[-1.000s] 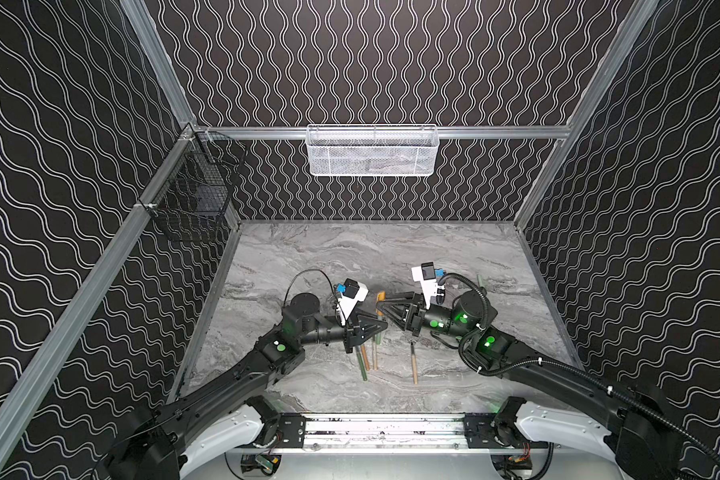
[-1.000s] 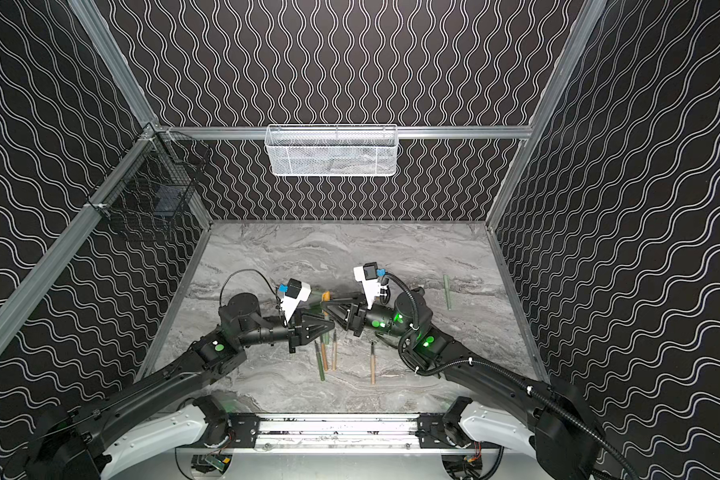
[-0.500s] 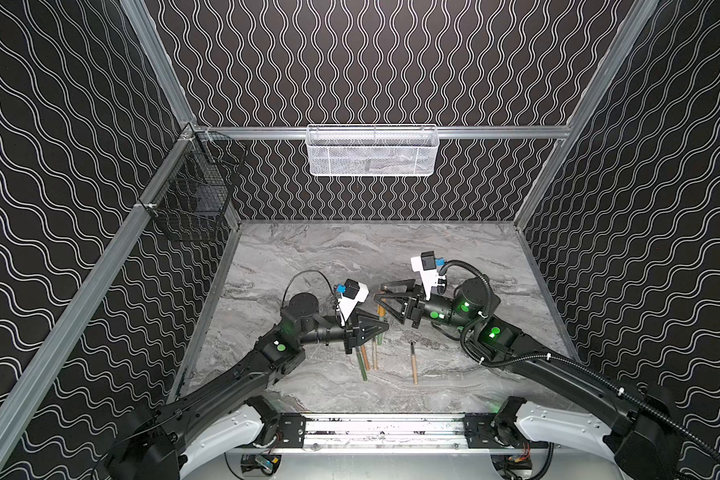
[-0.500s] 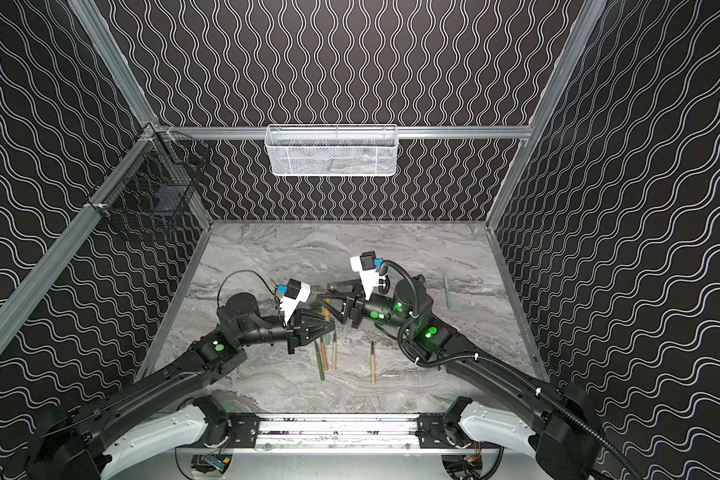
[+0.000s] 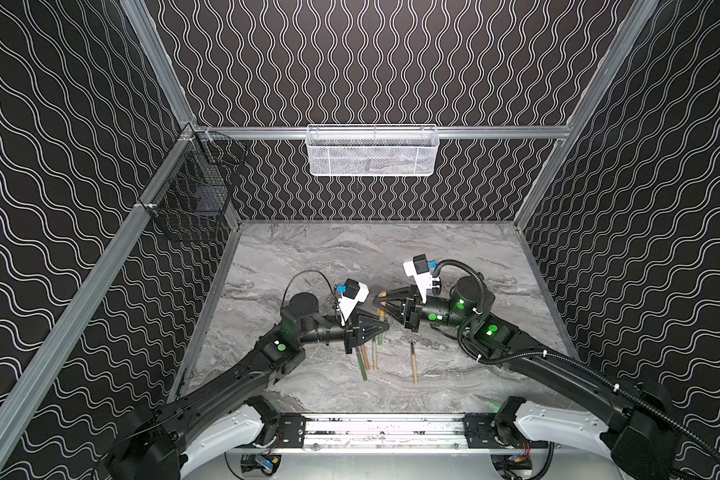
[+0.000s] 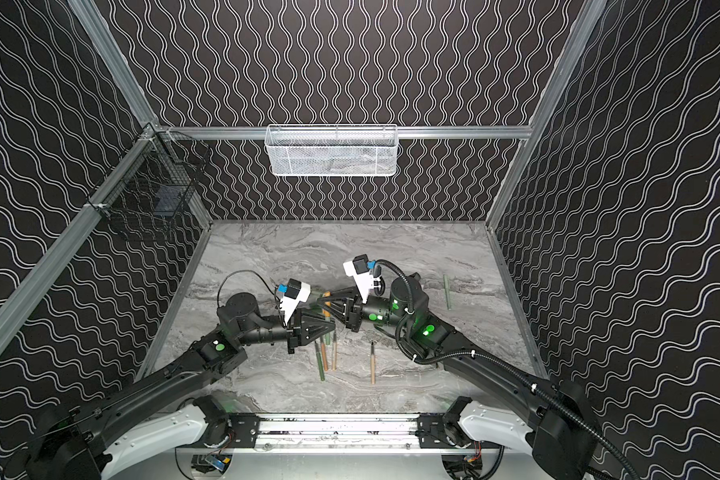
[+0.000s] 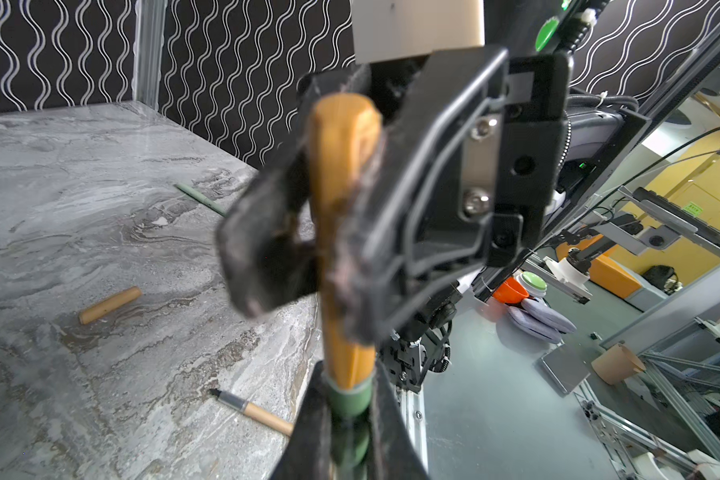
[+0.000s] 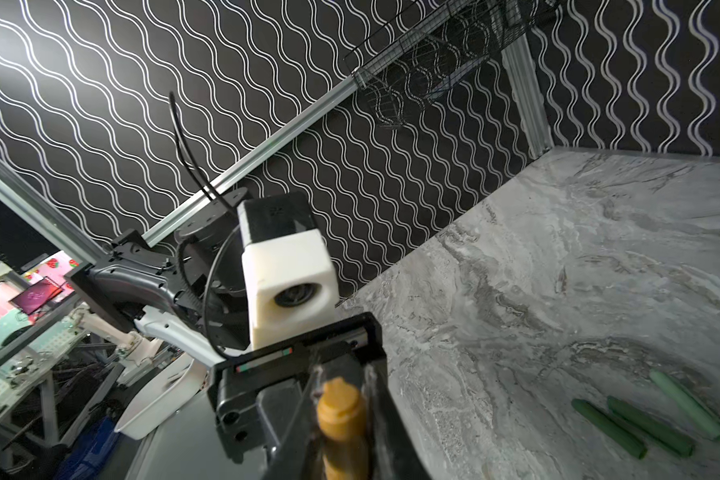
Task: Insert the pens into the pen caps
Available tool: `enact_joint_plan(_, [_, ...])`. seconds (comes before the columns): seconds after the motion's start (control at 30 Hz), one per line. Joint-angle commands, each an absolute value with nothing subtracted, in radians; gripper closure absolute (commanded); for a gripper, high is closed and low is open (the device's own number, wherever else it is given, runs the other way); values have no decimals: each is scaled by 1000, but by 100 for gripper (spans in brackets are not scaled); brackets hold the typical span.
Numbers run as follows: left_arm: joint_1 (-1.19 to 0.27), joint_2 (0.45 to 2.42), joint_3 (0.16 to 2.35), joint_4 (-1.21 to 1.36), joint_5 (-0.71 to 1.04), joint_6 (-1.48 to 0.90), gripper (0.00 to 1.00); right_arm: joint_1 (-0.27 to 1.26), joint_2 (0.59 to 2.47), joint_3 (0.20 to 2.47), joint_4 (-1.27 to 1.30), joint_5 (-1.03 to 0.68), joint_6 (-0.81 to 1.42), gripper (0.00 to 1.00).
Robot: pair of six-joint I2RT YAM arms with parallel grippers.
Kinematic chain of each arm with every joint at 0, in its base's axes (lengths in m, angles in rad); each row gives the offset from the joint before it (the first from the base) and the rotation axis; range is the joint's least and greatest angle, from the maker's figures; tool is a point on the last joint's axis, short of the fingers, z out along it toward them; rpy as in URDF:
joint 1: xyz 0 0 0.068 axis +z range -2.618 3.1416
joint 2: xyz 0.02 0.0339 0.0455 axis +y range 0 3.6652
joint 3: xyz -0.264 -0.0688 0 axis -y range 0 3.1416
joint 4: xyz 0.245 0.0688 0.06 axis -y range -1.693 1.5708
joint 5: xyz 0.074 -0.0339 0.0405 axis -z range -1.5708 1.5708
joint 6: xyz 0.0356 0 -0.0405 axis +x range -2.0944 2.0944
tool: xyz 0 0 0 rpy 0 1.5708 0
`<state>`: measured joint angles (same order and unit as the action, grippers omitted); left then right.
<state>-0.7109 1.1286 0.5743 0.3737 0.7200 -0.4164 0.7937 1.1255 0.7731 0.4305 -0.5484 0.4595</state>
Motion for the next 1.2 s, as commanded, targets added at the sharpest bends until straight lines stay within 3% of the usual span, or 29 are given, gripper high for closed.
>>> enact_joint_plan(0.0, [-709, 1123, 581, 419, 713, -397, 100, 795, 1117, 747, 461, -583, 500, 85])
enact_joint_plan(0.43, [-709, 1129, 638, 426, 712, -359, 100, 822, 1092, 651, 486, -535, 580, 100])
enact_joint_plan(1.17, [-707, 1164, 827, 432, 713, -247, 100, 947, 1075, 592, 329, -301, 674, 100])
